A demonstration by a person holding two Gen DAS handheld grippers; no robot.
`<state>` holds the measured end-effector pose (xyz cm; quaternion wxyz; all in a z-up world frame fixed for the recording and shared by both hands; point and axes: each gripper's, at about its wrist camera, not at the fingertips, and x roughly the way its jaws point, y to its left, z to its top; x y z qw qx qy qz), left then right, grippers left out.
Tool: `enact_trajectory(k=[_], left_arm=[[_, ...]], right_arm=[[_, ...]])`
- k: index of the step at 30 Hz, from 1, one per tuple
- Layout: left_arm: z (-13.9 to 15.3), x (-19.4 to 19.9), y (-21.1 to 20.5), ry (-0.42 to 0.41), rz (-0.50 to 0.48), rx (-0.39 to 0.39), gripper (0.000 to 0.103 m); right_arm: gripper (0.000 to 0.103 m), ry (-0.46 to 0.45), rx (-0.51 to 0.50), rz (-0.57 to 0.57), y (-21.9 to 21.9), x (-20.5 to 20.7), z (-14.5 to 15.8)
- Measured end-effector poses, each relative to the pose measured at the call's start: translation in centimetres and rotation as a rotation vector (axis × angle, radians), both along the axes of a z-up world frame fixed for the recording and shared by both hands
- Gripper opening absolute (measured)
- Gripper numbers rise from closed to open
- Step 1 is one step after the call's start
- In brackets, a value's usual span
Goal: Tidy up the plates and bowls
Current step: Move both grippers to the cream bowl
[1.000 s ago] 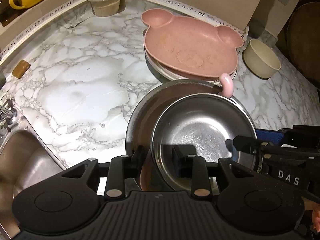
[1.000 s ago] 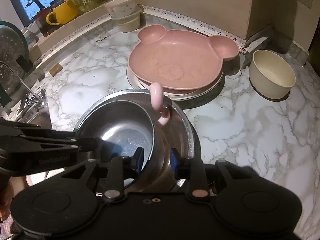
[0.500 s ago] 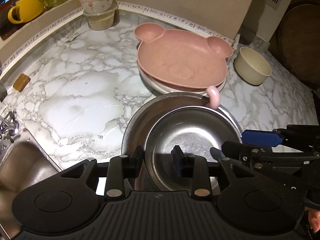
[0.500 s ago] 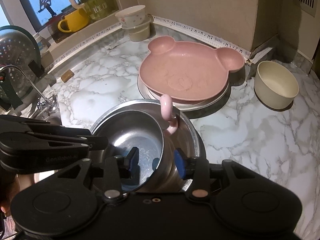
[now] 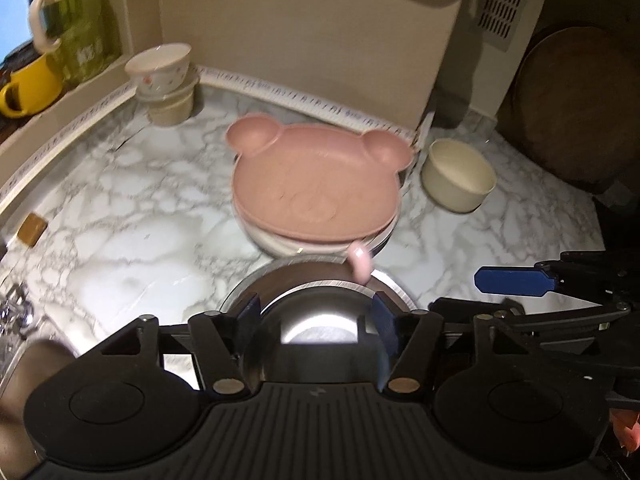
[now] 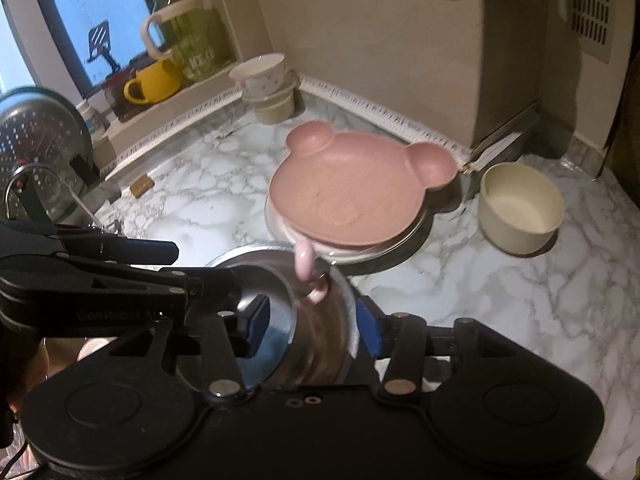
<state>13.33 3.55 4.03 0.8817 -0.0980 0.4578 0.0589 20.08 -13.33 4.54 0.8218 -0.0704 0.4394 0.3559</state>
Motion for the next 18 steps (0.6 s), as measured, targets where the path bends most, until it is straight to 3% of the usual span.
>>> enact_trajectory(k=[3, 5, 18], left_arm=[[0.7, 1.0, -0.8, -0.020, -0.020, 0.002, 0.065], [1.2, 1.8, -1.5, -0.033, -0.034, 0.003, 0.073], [2.2, 8.5, -6.2, -0.112, -0.128, -0.003, 0.077]], right_arm=[[0.058, -0.021, 0.011, -0.020, -1.4, 1.0, 0.8], [0.060, -0.040, 0.016, -0.041, -2.4, 1.8, 1.1], [0.076, -0.066, 0.021, -0.188, -9.4, 8.6, 1.1]])
